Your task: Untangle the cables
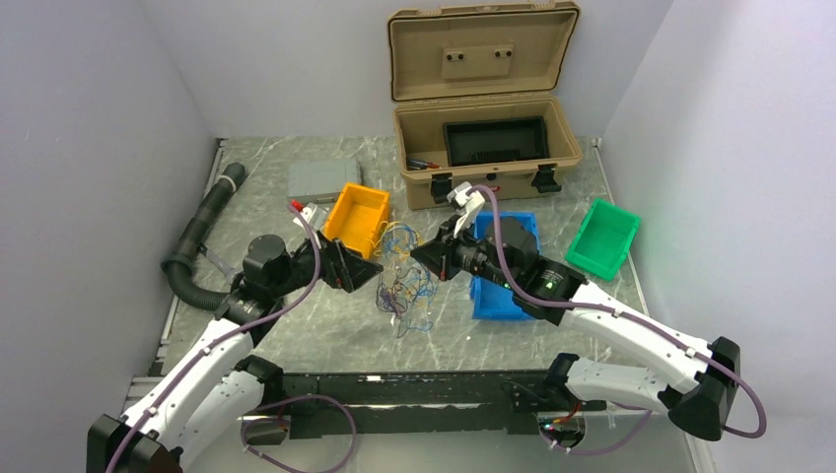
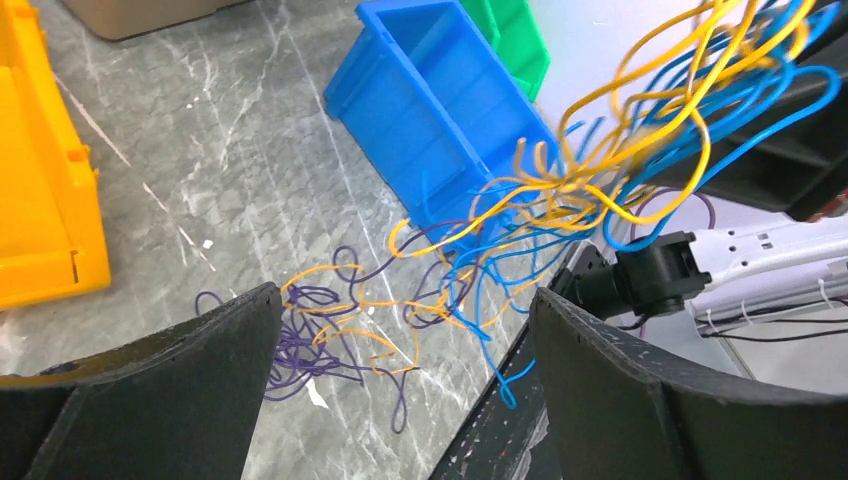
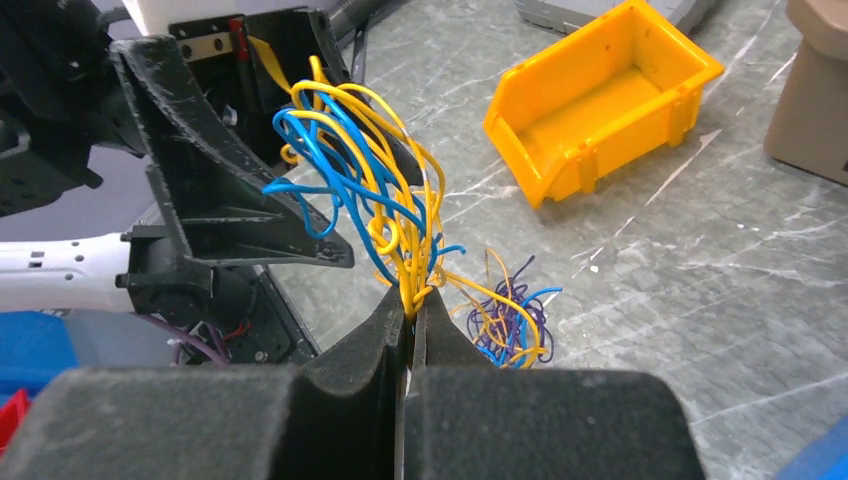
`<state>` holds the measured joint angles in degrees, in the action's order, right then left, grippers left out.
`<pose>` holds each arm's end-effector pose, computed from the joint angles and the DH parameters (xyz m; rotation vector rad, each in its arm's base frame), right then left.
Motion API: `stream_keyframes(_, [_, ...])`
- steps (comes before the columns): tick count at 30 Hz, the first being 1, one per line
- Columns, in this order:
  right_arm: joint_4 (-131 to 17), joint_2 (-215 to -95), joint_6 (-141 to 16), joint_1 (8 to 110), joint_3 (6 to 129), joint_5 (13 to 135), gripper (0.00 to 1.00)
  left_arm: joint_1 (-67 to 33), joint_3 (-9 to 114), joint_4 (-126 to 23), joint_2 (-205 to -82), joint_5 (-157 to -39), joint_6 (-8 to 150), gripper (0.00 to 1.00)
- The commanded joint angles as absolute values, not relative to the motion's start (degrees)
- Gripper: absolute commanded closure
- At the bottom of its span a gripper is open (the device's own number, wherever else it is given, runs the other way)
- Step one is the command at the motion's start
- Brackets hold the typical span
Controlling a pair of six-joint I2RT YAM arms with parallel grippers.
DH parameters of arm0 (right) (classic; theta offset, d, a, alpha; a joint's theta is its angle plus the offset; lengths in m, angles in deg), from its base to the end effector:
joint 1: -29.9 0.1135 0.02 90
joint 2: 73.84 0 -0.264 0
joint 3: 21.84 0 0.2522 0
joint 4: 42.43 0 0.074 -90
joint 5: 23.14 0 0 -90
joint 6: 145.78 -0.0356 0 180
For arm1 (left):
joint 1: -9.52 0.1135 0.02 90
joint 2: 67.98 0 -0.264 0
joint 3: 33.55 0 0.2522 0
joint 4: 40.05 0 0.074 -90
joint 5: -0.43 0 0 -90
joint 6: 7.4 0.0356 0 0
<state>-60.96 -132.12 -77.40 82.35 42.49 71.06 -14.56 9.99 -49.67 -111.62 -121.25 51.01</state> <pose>0.1435 0.1910 0.3410 -0.5588 1.8161 0.9740 0.1603 -0.0921 0.2776 0.3149 1.8422 -1.1717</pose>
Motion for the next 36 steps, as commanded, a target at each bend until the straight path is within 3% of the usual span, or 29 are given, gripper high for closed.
stream_keyframes(1, [-65.1,-130.8,-78.3,82.4,47.2,68.1,1.00,-13.4,7.9,-42.7,-111.6,-122.8,49.2,0.04])
stream_keyframes(8, [-68.4,-129.7,-78.9,82.4,50.4,62.4,1.00,-13.8,7.2,-46.7,-115.5,-118.8,51.7,0.05])
stream_keyframes(16, [-69.5,-129.8,-79.1,82.4,51.5,57.2,1.00,-21.7,10.9,-56.6,-125.9,-107.9,52.5,0.11])
stream_keyframes(21, [-68.7,-129.2,-80.2,82.3,50.3,55.5,1.00,-25.3,11.8,-54.3,-134.0,-106.5,48.9,0.19])
stream_keyframes(28, [-68.4,-126.6,-80.6,82.3,49.0,53.4,1.00,-30.9,16.7,-55.6,-142.3,-97.2,44.6,0.20])
stream_keyframes(36, [-67.7,-124.5,-80.9,82.3,47.6,52.5,1.00,-33.5,20.3,-54.3,-154.4,-96.2,39.3,0.42])
